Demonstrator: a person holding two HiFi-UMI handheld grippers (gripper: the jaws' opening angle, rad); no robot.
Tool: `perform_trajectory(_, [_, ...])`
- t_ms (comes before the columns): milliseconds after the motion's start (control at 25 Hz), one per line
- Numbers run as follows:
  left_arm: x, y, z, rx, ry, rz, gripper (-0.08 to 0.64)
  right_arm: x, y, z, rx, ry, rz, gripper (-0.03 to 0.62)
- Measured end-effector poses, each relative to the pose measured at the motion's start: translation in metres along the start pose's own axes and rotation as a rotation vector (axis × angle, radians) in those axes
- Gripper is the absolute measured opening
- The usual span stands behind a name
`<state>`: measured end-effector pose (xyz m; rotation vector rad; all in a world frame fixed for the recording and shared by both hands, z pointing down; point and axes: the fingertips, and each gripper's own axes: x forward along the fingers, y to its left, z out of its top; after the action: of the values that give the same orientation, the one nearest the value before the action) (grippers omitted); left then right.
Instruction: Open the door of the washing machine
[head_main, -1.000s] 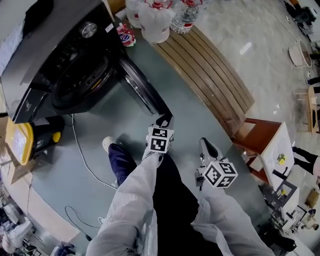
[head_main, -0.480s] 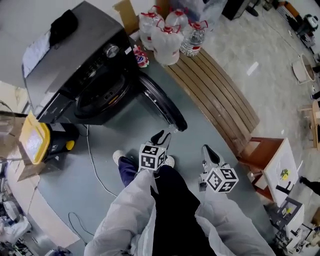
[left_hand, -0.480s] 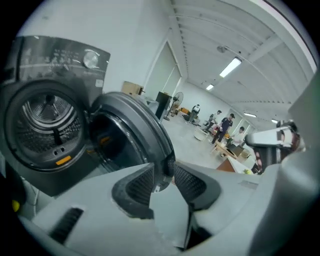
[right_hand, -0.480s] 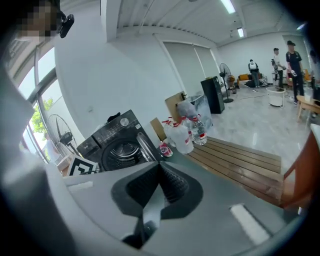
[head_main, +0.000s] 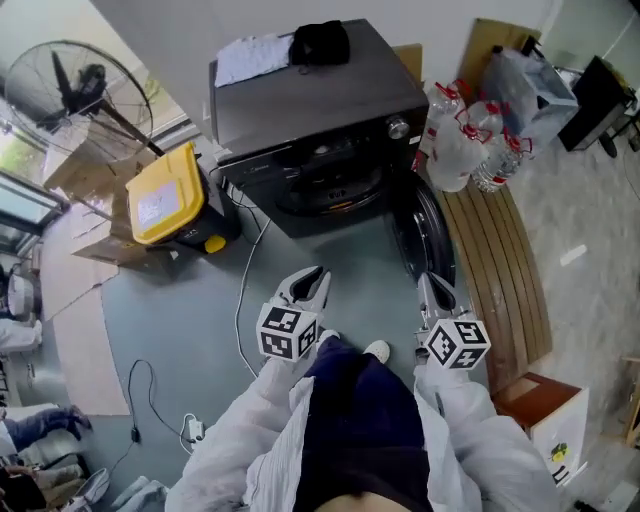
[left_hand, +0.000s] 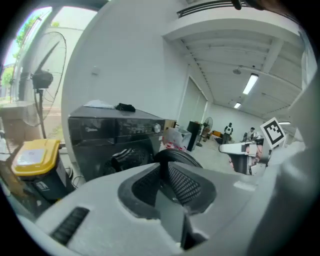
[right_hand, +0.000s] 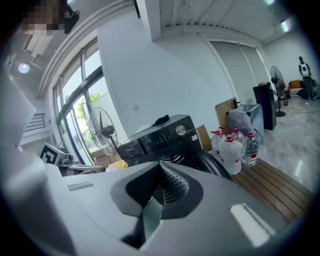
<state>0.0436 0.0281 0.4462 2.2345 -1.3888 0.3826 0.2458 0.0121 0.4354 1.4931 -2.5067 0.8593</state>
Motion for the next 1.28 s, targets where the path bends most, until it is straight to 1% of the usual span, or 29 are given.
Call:
perform_trajectory(120, [-0.050,0.036,0.006,-0.034,-0.041,0.093,0.017,0.021,0.047,0.008,-0.044,0.013,0.059,0.009])
perform_trajectory(240, [-0.092,0.061,-0.002,-0.084,-0.063,0.162,0.000,0.031,0.088,0.010,-0.097,0.025,0.109,0.008])
perform_trajectory(360, [-0.122,0.078,-0.010,-0.069,-0.065,0.198,0.000,0.037,0.123,0.005,-0.158,0.032,0.134,0.008])
perform_trajectory(480, [-0.140,0.090,-0.012,-0.078,-0.109,0.232,-0.002,0.039,0.145,-0.003,-0.221,0.033,0.139,0.008])
perform_trajectory(600, [-0.151,0.106,-0.013,-0.094,-0.150,0.266,-0.002,0.041,0.162,-0.011,-0.238,0.028,0.152,0.008])
perform_trajectory(800, [-0.157,0.117,-0.014,-0.093,-0.186,0.277,-0.001,0.047,0.176,-0.016,-0.245,0.026,0.166,0.008])
perform_trajectory(960, [-0.157,0.120,-0.019,-0.083,-0.185,0.260,-0.001,0.050,0.182,-0.020,-0.254,0.025,0.165,0.008])
perform_trajectory(1280, [-0.149,0.123,-0.020,-0.060,-0.169,0.230,-0.001,0.054,0.182,-0.024,-0.236,0.025,0.149,0.008])
